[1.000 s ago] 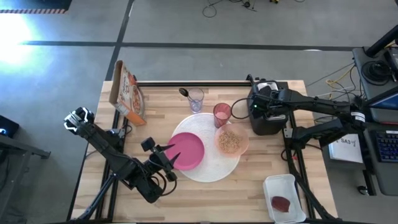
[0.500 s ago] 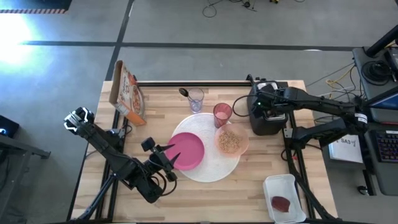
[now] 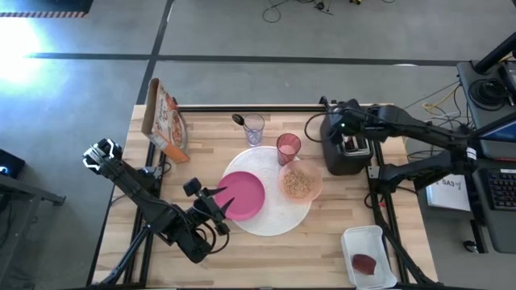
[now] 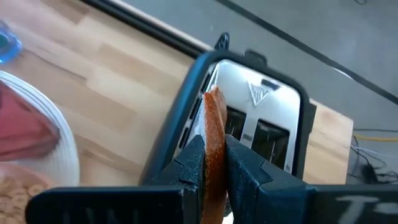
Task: Arrange a breakfast setting
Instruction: Put the toasted bread on the pink plate
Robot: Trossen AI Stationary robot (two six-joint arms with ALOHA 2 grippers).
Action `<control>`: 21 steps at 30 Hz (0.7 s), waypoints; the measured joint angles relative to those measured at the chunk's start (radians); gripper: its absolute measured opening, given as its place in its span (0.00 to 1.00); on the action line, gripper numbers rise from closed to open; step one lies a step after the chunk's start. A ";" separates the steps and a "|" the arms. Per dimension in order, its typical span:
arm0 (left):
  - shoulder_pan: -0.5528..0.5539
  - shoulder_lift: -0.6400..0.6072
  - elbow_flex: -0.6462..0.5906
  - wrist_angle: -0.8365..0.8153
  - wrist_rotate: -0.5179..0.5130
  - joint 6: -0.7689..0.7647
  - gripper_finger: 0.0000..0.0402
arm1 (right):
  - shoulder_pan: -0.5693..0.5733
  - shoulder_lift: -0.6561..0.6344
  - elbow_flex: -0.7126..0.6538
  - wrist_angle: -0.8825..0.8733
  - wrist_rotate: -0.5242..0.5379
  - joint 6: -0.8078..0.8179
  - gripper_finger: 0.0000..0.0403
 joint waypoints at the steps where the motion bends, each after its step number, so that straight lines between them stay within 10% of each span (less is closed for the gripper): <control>1: 0.000 0.000 0.000 0.001 0.000 0.000 0.41 | 0.000 0.000 0.018 -0.008 0.000 -0.005 0.09; 11: 0.000 0.000 0.000 0.018 -0.001 0.000 0.41 | 0.000 -0.002 0.179 -0.063 -0.018 -0.010 0.09; 21: 0.000 0.000 0.000 0.032 -0.001 -0.007 0.41 | 0.056 0.015 0.195 0.218 -0.473 -0.038 0.09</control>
